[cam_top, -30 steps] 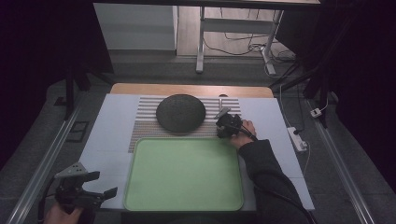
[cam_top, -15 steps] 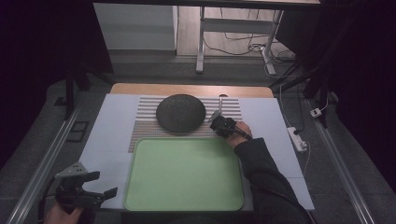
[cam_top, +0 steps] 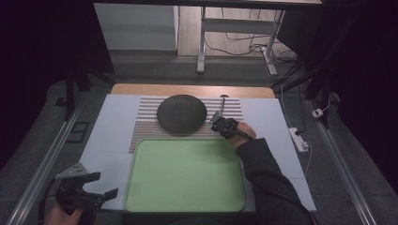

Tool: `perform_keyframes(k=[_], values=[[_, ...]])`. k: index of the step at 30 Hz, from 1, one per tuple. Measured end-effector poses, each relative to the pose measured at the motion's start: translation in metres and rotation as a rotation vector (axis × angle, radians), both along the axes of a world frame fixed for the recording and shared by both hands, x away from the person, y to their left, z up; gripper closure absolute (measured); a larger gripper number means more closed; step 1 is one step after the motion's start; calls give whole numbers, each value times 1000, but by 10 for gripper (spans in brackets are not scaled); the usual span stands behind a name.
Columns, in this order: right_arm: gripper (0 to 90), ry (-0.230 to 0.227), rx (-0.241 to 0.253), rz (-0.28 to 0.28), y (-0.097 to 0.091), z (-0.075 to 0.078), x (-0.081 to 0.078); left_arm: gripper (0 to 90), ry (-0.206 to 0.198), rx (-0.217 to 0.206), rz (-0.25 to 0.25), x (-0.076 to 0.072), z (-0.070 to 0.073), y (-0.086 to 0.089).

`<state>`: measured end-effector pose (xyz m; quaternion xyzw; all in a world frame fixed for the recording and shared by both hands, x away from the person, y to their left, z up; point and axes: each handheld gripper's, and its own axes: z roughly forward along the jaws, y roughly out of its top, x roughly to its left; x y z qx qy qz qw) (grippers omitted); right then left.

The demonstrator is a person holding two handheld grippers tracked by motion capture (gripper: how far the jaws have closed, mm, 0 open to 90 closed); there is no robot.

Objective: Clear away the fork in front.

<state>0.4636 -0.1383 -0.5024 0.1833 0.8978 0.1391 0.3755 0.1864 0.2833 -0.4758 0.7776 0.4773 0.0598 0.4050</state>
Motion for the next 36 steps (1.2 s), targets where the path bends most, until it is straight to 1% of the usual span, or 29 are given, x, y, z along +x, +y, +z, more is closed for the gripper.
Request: perform_keyframes(k=[2, 3, 4, 5, 6, 7, 8, 9, 11, 12, 13, 14, 15, 19, 20, 21, 22, 23, 24, 25, 26, 27, 28, 29, 31, 33, 34, 36], values=[[900, -5, 22, -2, -2, 4, -2, 0, 0, 0, 0, 0, 0, 0], [900, 0, 53, -7, -4, 10, -5, 0, -1, 0, 0, 0, 0, 0], [900, 0, 53, -7, -4, 10, -5, 0, -1, -1, 0, 0, 0, 0], [900, 2, 67, -6, -5, 13, -6, 0, -1, -2, 0, 0, 0, 0], [900, 8, 103, 4, -9, 19, -9, 0, -4, -2, -2, 0, 0, 0], [900, 8, 103, 4, -9, 19, -9, 0, -5, -3, -3, 0, 0, 0], [900, 12, 137, 11, -12, 25, -13, 0, -5, -2, -5, 0, 0, 0], [900, 12, 137, 11, -12, 25, -13, 0, -4, -3, -5, 0, 0, 0], [900, 22, 169, 15, -16, 31, -18, 0, -5, -4, -5, -1, 0, 0], [900, 25, 189, 20, -17, 34, -20, 0, -6, -6, -6, -1, 0, 0], [900, 36, 216, 32, -21, 40, -25, 0, -7, -7, -6, -1, 0, 0], [900, 36, 216, 32, -21, 40, -25, 0, -9, -8, -8, -1, 0, 0], [900, 48, 250, 43, -25, 45, -31, 0, -9, -8, -9, -1, 1, 0], [900, 82, 336, 56, -33, 55, -45, 0, -13, -2, -11, -1, 1, -1], [900, 82, 336, 56, -33, 55, -45, 0, -15, 0, -11, -2, 1, -1], [900, 103, 381, 67, -38, 59, -53, 0, -16, 1, -11, -2, 1, -1], [900, 103, 381, 67, -38, 59, -53, 0, -15, 1, -12, -2, 1, -1], [900, 121, 417, 77, -43, 62, -62, 0, -15, 1, -14, -2, 1, -1], [900, 131, 435, 83, -46, 64, -67, 0, -15, 2, -19, -1, 1, -2], [900, 131, 435, 83, -46, 64, -67, 0, -16, 7, -23, -1, 1, -2], [900, 147, 472, 86, -51, 67, -75, 0, -17, 14, -27, -1, 1, -3], [900, 155, 490, 89, -54, 69, -78, 0, -18, 18, -28, -2, 2, -4], [900, 155, 490, 89, -54, 69, -78, 0, -20, 19, -33, -2, 2, -4], [900, 165, 510, 92, -57, 71, -82, 0, -23, 14, -38, -2, 2, -5], [900, 184, 545, 100, -63, 73, -88, 0, -40, 4, -49, -2, 3, -5], [900, 195, 565, 104, -68, 74, -96, 0, -49, -2, -58, -2, 3, -6], [900, 205, 586, 113, -73, 76, -103, 0, -53, -2, -67, -1, 3, -7], [900, 211, 610, 120, -77, 77, -111, 0, -54, 0, -79, 0, 4, -8]])
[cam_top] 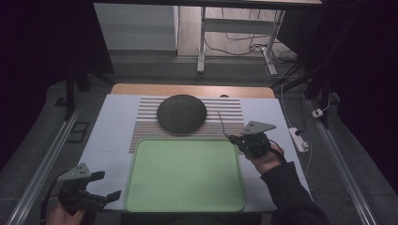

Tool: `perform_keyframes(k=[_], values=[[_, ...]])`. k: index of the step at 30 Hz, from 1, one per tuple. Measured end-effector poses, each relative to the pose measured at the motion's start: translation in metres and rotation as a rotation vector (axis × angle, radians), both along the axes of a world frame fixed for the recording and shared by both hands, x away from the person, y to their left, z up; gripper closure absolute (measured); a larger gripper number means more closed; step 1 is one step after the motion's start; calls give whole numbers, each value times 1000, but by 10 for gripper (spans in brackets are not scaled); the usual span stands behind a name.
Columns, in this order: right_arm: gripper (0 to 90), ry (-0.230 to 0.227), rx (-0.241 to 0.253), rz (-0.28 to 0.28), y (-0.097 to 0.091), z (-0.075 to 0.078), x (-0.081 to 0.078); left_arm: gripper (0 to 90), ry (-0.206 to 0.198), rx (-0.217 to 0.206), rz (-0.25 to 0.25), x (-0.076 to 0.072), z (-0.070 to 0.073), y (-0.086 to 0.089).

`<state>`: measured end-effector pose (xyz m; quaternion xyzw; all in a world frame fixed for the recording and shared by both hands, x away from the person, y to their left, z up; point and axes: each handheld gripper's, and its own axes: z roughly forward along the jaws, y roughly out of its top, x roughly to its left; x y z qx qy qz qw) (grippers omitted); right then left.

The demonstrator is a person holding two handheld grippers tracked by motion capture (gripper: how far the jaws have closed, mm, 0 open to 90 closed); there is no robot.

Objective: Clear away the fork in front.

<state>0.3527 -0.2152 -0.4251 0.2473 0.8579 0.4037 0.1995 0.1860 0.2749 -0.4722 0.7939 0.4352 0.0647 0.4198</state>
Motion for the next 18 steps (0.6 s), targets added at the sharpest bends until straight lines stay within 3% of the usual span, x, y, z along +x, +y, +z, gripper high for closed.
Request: perform_keyframes(k=[12, 18], values=[[900, 50, 78, 59, -11, 1, -29, 0, -44, -8, -57, 8, 6, -11], [900, 78, 106, 93, -12, 1, -40, 0, -81, 18, -131, 19, 8, -21]])
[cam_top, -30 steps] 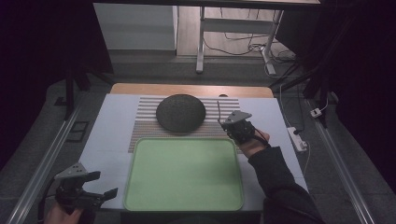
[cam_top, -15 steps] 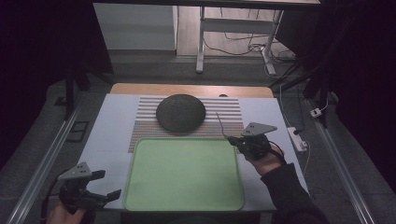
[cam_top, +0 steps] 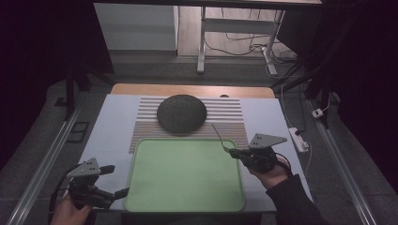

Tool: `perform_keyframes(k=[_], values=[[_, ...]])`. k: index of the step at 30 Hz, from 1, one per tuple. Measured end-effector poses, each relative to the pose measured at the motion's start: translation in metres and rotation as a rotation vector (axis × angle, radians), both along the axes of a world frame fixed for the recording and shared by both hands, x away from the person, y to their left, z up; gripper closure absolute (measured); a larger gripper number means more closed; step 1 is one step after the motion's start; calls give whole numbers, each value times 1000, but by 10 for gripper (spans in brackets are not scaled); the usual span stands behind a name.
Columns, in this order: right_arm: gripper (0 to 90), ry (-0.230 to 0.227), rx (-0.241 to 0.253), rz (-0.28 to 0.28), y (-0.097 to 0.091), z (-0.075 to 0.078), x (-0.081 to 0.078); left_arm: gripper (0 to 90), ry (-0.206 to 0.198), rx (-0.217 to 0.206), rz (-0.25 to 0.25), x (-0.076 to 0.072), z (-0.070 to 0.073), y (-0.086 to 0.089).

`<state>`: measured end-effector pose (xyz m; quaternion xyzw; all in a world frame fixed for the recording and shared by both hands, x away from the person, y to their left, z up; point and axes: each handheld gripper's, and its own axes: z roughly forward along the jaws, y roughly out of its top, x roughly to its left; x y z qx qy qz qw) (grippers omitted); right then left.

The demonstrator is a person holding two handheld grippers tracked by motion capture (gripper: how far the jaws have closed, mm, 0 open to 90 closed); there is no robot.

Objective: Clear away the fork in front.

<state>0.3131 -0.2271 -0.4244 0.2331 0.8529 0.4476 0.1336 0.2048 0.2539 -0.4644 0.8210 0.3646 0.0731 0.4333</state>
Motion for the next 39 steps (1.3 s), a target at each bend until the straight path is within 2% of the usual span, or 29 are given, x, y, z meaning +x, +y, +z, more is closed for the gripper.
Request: perform_keyframes(k=[6, 9, 15, 19, 27, 29, 32, 36, 39], values=[[900, 29, 15, 56, 4, -2, -11, 0, 12, 20, -76, 19, -4, -12], [900, 49, 29, 88, 7, -3, -16, 0, 0, 43, -116, 27, -2, -22], [900, 82, 57, 153, 13, -5, -24, 0, -27, 37, -186, 47, 1, -41], [900, 102, 75, 194, 18, -6, -29, 0, -34, 70, -226, 58, 4, -55], [900, 138, 109, 292, 31, -7, -38, 0, -4, 88, -313, 76, 6, -82], [900, 148, 110, 315, 33, -6, -40, 0, -11, 106, -333, 79, 7, -88], [900, 153, 116, 344, 37, -7, -42, 0, -50, 161, -374, 85, 10, -97], [900, 159, 117, 378, 40, -6, -44, 0, -51, 159, -447, 94, 12, -109], [900, 166, 120, 396, 42, -6, -45, 0, -64, 186, -502, 98, 12, -119]])
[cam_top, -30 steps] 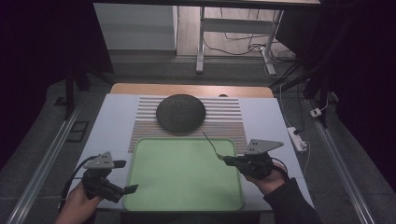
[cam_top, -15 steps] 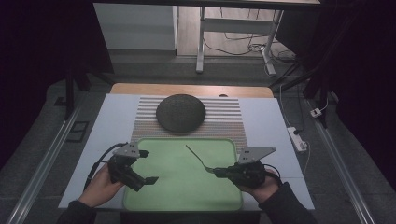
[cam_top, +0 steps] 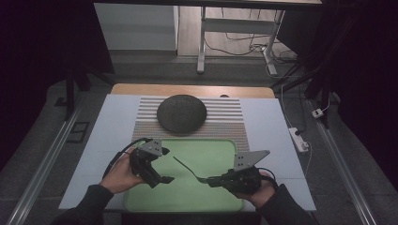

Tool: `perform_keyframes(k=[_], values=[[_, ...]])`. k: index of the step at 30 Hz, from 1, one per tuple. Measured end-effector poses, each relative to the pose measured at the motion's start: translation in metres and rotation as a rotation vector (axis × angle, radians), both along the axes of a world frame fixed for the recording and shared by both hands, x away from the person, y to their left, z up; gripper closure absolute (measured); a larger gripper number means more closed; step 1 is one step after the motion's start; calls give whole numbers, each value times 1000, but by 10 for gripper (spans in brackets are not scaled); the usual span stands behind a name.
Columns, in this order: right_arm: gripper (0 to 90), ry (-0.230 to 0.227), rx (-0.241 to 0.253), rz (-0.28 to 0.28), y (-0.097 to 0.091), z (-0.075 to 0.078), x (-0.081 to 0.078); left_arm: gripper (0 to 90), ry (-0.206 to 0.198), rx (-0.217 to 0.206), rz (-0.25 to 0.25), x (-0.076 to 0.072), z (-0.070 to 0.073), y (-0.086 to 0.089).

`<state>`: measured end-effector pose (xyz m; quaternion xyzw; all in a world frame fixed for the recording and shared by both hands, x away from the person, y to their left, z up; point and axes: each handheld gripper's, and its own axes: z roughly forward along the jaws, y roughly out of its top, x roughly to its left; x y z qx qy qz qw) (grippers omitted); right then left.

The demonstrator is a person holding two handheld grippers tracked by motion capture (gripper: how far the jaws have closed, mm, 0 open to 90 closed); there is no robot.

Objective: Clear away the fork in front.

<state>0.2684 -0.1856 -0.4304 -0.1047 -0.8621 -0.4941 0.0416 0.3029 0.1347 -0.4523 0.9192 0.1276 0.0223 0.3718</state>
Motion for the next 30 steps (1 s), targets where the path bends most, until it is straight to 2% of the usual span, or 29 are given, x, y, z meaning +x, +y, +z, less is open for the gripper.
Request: perform_keyframes(k=[5, 8, 13, 18, 22, 30], values=[[900, 8, 4, 32, 2, 2, -2, 18, -13, 30, -80, 3, -2, -17], [900, 14, 7, 50, 3, 3, -2, 65, -27, 51, -120, 4, -2, -25], [900, 30, 9, 72, 5, 3, -2, 216, -45, 77, -194, 3, -2, -32], [900, 47, 7, 100, 6, 3, -3, 399, -38, 88, -245, 3, -2, -33], [900, 53, 5, 117, 6, 3, -3, 550, -69, 97, -276, 2, -2, -31], [900, 64, 5, 137, 6, 4, -2, 713, -105, 111, -353, 0, -3, -29]])
